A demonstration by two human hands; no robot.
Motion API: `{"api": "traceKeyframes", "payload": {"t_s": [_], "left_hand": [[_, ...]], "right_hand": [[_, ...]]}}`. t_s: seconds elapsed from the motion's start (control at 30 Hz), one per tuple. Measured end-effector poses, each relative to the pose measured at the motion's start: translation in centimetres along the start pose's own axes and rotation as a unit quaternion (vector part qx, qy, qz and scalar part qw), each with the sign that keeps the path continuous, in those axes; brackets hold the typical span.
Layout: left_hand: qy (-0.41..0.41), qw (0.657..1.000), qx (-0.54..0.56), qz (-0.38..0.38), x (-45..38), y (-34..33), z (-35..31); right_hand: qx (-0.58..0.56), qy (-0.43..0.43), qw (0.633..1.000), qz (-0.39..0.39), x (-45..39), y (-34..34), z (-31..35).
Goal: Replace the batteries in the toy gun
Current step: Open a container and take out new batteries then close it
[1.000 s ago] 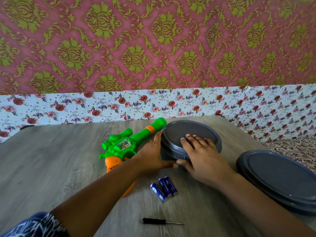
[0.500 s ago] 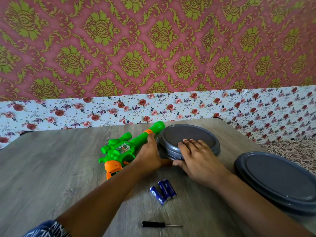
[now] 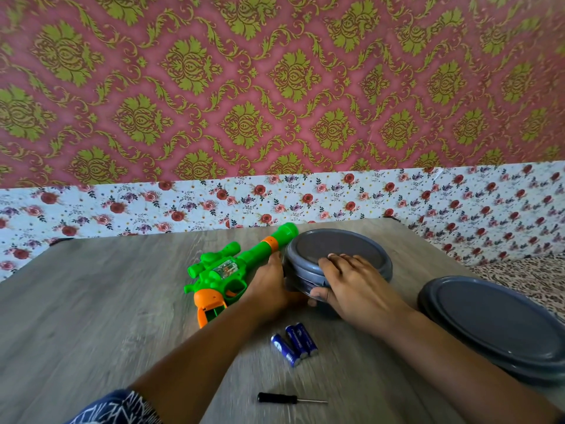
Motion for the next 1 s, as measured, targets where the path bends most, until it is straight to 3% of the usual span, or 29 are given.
{"api": "traceKeyframes", "payload": {"t_s": [0.27, 0.57, 0.87, 1.0], "left_hand": [[-0.001, 0.997, -0.051, 0.060, 0.0, -0.5, -0.6], [0.026, 0.984, -0.131, 0.119, 0.4, -1.1, -1.9], [0.005, 0.985, -0.121, 0.121, 1.0, -1.5, -2.2], [-0.012, 0.991, -0.066, 0.117, 0.9, -1.3, -2.4]], "right_hand": [[-0.103, -0.042, 0.993, -0.048, -0.3, 3.2, -1.3], [-0.250, -0.129, 0.959, -0.030, 0.0, 5.2, -3.2], [-0.151, -0.206, 0.965, -0.058, -1.3, 3.7, -6.4], [-0.190, -0.247, 0.948, -0.069, -2.2, 1.8, -9.0]]}}
Point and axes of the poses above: each hand's wrist, its own x-axis away from the middle knuckle, its own y-axis out of the back of the hand, z = x × y, the point moved 6 cm from there along -x, towards the middle knuckle, and after that the axes turned 3 degrees about -x, right-handed, at the moved point
